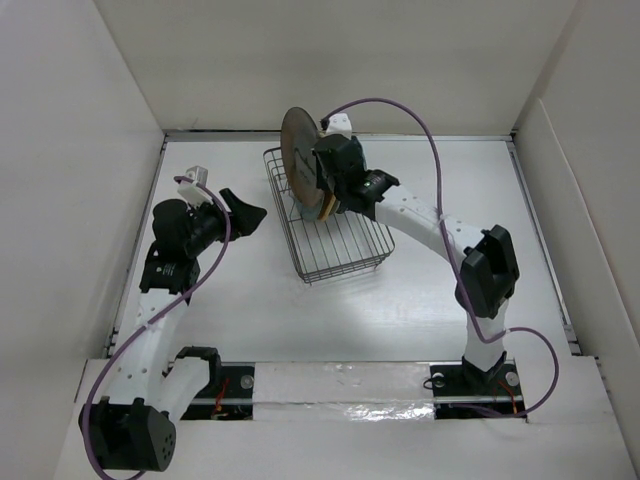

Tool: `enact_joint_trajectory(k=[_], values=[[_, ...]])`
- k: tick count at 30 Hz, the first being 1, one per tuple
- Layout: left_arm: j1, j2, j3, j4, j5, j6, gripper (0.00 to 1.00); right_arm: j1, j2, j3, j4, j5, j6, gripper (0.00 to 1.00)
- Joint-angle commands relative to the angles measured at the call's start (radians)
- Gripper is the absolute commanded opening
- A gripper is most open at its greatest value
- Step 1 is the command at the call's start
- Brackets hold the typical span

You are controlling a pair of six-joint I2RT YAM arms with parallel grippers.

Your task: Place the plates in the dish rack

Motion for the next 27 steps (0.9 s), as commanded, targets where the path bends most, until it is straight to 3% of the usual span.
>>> enact_joint_trajectory(k=[1, 8, 14, 24, 26, 27], values=[[-0.003, -0.004, 0.049, 0.021, 0.003, 0.039, 0.71, 0.020, -0.011, 0.079, 0.137, 0.096, -0.019, 0.00], [-0.003, 0.009, 0.062, 0.007, -0.055, 0.047, 0.68, 0.063, 0.043, 0.154, 0.065, 0.243, -0.045, 0.00], [-0.003, 0.023, 0.065, -0.024, -0.077, 0.054, 0.68, 0.083, 0.116, 0.243, 0.019, 0.228, -0.013, 0.00], [-0.003, 0.037, 0.059, -0.014, -0.063, 0.050, 0.69, 0.102, 0.110, 0.076, 0.112, 0.242, 0.156, 0.00], [-0.003, 0.037, 0.060, -0.014, -0.065, 0.050, 0.69, 0.114, 0.095, 0.039, 0.140, 0.242, 0.159, 0.08], [-0.003, 0.034, 0.060, -0.013, -0.065, 0.050, 0.69, 0.114, 0.080, 0.030, 0.146, 0.236, 0.159, 0.19]])
